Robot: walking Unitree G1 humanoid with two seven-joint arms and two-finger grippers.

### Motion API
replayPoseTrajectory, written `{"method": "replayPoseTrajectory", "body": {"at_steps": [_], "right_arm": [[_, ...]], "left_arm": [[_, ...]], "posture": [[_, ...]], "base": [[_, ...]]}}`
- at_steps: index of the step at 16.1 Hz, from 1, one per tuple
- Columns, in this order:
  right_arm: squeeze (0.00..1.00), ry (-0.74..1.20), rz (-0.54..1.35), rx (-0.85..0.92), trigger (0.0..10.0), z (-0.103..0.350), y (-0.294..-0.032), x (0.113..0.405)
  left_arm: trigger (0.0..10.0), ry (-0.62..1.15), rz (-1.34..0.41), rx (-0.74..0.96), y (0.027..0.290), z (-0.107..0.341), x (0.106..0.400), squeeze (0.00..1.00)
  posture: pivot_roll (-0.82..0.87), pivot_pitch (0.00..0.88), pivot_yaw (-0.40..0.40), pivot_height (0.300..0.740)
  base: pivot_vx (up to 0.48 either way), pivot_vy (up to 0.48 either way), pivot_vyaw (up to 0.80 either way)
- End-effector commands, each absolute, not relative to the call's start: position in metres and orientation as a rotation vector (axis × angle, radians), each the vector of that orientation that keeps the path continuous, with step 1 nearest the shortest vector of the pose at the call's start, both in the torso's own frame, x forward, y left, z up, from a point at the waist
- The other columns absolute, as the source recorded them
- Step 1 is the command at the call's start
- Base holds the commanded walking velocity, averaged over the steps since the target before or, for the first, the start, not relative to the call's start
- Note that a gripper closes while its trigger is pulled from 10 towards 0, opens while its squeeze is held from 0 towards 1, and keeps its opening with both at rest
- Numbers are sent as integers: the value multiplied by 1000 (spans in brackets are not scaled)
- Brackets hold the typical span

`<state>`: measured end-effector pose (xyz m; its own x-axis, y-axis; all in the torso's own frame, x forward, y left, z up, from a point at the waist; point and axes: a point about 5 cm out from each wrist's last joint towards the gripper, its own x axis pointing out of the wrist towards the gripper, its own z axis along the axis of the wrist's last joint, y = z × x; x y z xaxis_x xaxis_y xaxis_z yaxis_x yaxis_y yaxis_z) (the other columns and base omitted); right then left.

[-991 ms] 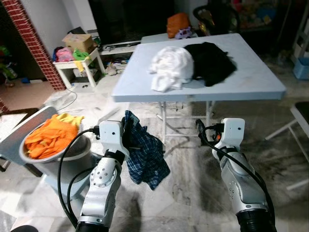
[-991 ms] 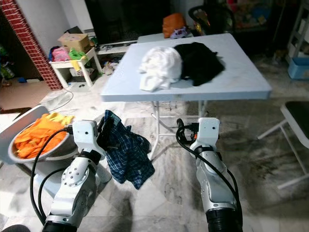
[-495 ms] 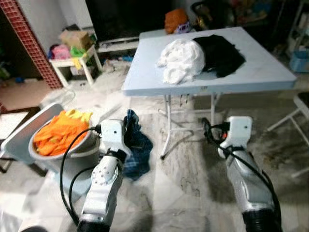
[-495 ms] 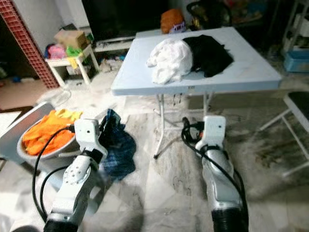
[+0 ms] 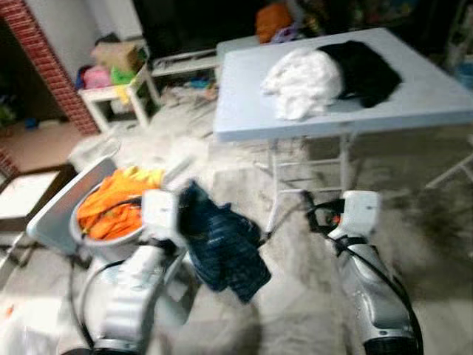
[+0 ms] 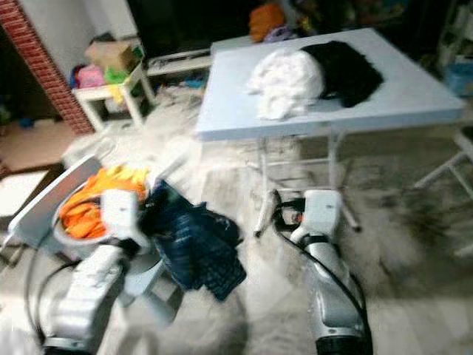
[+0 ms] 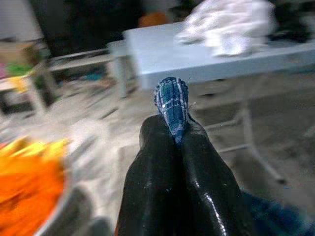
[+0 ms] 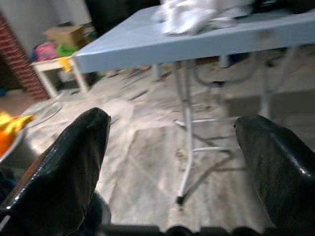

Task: Hang hanger

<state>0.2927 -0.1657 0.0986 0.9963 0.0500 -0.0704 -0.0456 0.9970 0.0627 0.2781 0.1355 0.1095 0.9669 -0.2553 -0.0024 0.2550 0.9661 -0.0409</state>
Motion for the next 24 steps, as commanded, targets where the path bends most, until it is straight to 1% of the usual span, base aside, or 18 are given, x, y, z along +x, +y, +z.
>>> {"method": "replayPoseTrajectory", "body": {"at_steps": [1,3,4,7,8,10,11,12,14,20,24], "right_arm": [[0,42,46,61,10000,108,-169,295],[0,41,33,57,10000,110,-172,294],[0,41,25,56,10000,111,-175,292],[0,54,42,33,10000,112,-181,289],[0,68,37,32,10000,112,-185,291],[0,63,38,26,10000,115,-186,295],[0,67,40,26,10000,115,-185,296],[0,73,45,25,10000,113,-185,295],[0,81,39,29,10000,111,-185,294],[0,84,-2,33,10000,108,-191,290],[0,93,6,42,10000,104,-185,291]], "left_arm": [[10000,12,-247,-44,141,112,277,0],[10000,20,-219,-41,146,112,274,0],[10000,9,-207,-32,147,114,269,0],[10000,-29,-194,-24,142,117,259,0],[10000,-41,-175,-64,139,116,255,0],[10000,-27,-113,-136,138,114,252,0],[10000,-16,-93,-153,137,113,252,0],[10000,-42,-106,-120,136,117,252,0],[10000,-33,-114,-133,135,118,253,0],[10000,-15,-172,-128,131,117,264,0],[10000,11,-186,-148,124,112,266,0]], "posture": [[-138,0,155,740],[-119,0,137,740],[-105,0,109,740],[-90,0,71,740],[-84,0,64,740],[-70,0,58,740],[-70,0,58,740],[-60,0,61,740],[-61,0,75,740],[-89,0,119,740],[-96,0,125,740]], "base": [[0,0,0],[0,0,0],[0,0,0],[0,0,0],[0,0,-800],[124,0,-800],[296,0,-800],[352,0,-800],[369,0,-800],[378,241,-800],[371,283,-800]]}}
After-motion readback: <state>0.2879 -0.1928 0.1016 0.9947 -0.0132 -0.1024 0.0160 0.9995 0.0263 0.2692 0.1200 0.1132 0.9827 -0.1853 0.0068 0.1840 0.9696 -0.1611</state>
